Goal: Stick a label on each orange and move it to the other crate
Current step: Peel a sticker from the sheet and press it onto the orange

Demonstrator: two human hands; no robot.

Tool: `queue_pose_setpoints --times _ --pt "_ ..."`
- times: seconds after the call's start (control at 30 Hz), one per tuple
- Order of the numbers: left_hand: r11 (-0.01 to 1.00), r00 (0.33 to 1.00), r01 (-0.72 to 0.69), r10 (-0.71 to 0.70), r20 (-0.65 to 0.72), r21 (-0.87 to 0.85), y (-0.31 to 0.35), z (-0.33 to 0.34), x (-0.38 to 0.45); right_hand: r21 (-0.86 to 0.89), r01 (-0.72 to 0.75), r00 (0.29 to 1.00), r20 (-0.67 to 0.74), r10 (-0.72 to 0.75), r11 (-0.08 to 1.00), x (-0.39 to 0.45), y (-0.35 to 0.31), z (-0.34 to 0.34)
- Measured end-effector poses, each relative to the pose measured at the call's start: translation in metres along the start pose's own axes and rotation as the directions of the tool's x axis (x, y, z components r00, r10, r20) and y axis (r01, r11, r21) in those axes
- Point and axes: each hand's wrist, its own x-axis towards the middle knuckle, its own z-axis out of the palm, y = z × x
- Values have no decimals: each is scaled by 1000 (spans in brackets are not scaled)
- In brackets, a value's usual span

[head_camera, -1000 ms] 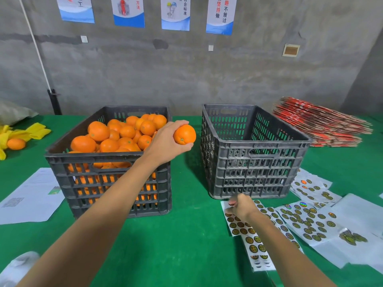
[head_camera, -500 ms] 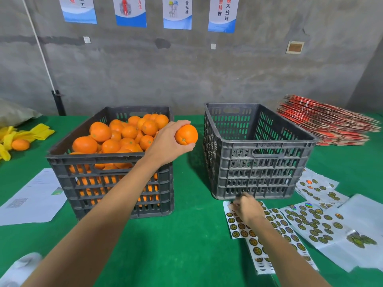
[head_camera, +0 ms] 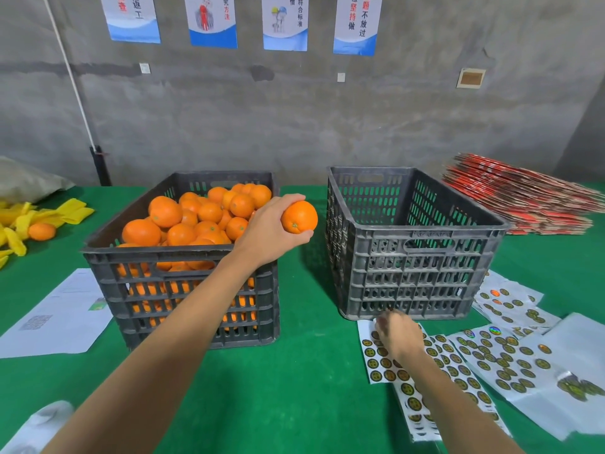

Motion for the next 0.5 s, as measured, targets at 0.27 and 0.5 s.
queue_pose_setpoints --times 0.27,0.5 --pt "995 999 42 -40 27 -91 -4 -1 2 442 158 967 -250 -48 883 -14 -11 -25" --pt "928 983 165 -126 134 -334 -7 -5 8 186 703 607 -659 -443 686 -16 -121 -98"
